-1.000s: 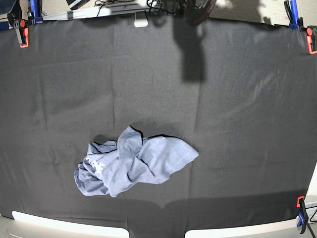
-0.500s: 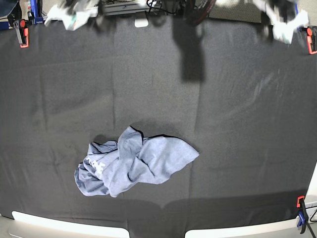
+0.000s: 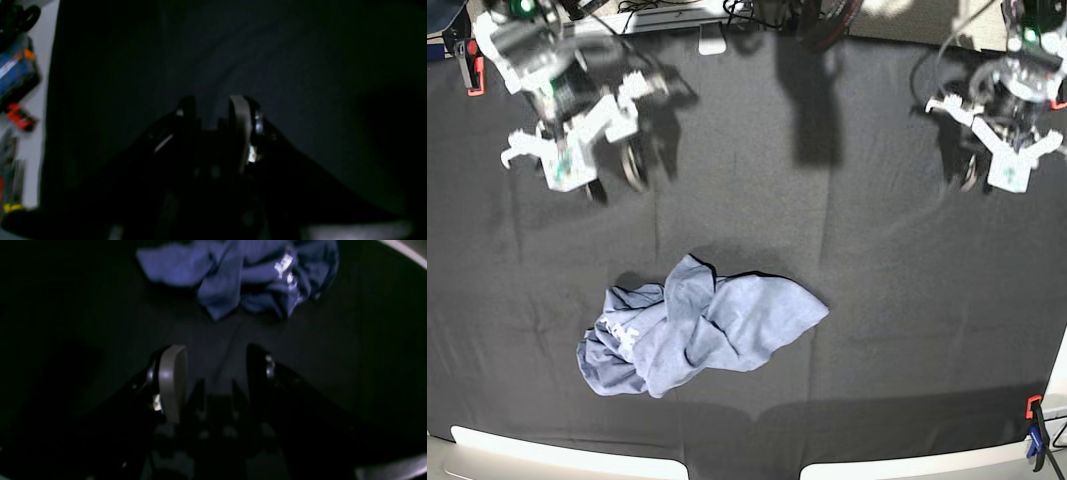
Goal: Layout the t-shirt on the table in an organized manner, then fold the t-shirt properly
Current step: 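Reach the right gripper down and grasp the crumpled blue t-shirt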
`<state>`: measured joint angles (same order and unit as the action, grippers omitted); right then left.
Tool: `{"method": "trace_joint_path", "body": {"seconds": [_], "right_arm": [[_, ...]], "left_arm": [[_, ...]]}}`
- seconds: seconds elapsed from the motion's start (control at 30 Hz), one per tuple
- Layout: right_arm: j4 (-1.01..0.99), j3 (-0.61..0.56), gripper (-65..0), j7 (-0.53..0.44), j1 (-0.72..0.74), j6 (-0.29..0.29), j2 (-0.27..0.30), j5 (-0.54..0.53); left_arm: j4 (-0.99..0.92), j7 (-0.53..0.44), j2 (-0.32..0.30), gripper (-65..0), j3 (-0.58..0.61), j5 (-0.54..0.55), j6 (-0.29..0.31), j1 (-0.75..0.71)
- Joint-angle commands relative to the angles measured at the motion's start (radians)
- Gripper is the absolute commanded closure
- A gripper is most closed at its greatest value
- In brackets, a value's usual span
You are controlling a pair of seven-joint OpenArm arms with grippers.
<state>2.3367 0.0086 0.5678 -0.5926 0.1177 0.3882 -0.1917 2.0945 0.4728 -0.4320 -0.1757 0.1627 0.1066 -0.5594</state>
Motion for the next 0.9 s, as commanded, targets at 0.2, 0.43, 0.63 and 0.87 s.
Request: {"method": "trace_joint_path", "body": {"seconds": [0.2,0.43,0.63,0.87], "right_arm": [[-0.076,0.001,-28.2,-0.010,0.189,0.003,-0.051,-0.003],[-0.305,-0.105,-28.2,-0.013,0.380,0.003,-0.061,0.049],[-0.496,-0.160,-28.2,-0.002,0.558,0.003,-0.148,0.078],[-0.736,-0.164,-28.2,0.055,0.739,0.005,-0.236,0.096]], "left_arm": [[-0.003,-0.024,0.017,-15.5,0.002,0.022,0.006,0.064],[-0.124,-0.024,0.029,-15.5,0.076,0.002,0.026,0.174],[-0.226,-0.027,0.078,-15.5,0.087,-0.038,0.025,0.261],[-0.346,-0.032,0.102,-15.5,0.087,-0.031,0.026,0.337]]}}
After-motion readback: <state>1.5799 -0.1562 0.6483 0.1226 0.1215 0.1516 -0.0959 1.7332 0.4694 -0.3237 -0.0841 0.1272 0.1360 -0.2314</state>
